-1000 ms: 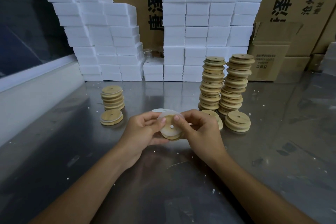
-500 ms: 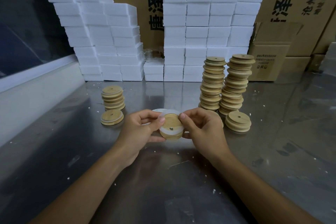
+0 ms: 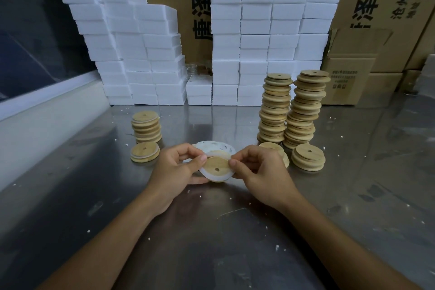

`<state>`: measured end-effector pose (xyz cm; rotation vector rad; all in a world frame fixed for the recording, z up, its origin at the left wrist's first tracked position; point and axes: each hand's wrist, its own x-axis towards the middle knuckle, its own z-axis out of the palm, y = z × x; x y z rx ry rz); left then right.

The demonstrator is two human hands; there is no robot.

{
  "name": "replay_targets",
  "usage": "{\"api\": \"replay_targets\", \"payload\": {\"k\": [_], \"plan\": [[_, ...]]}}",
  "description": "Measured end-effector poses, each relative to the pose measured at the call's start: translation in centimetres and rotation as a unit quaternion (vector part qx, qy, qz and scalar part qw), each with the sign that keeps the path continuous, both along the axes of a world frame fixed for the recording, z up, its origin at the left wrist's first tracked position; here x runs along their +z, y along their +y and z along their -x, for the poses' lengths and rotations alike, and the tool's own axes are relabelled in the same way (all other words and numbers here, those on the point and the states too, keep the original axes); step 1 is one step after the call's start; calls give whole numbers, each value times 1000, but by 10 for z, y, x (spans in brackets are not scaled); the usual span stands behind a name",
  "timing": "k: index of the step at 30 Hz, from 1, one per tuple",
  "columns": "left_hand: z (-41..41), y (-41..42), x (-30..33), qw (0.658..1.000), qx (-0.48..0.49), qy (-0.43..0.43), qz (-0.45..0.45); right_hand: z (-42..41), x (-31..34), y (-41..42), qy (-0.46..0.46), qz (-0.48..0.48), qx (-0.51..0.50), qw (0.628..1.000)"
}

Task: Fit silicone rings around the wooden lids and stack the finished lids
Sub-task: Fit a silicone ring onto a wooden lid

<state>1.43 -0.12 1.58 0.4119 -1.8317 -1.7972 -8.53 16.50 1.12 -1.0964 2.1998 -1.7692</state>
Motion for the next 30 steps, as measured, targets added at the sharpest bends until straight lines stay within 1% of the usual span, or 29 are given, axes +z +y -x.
{"api": "replay_targets", "payload": {"k": [5, 12, 18, 22, 26, 28, 30], "plan": [[-3, -3, 0, 1000, -19, 0, -13, 3, 0, 0, 9, -9, 10, 1000], [-8, -11, 2, 997, -54, -27, -39, 6, 0, 5, 23, -34, 24, 999], [-9, -12, -1, 999, -36, -2, 18, 3, -1, 5, 34, -55, 12, 998], [-7, -15, -1, 999, -33, 4, 42, 4, -1, 4, 0, -34, 8, 999], [-6, -15, 0, 988, -37, -21, 149, 2, -1, 2, -30, -18, 0, 999], [-4, -9, -2, 984, -39, -19, 174, 1, -1, 2, -30, -23, -12, 999], [-2, -4, -3, 984, -31, -14, 172, 1, -2, 2, -36, -22, -22, 999]]}}
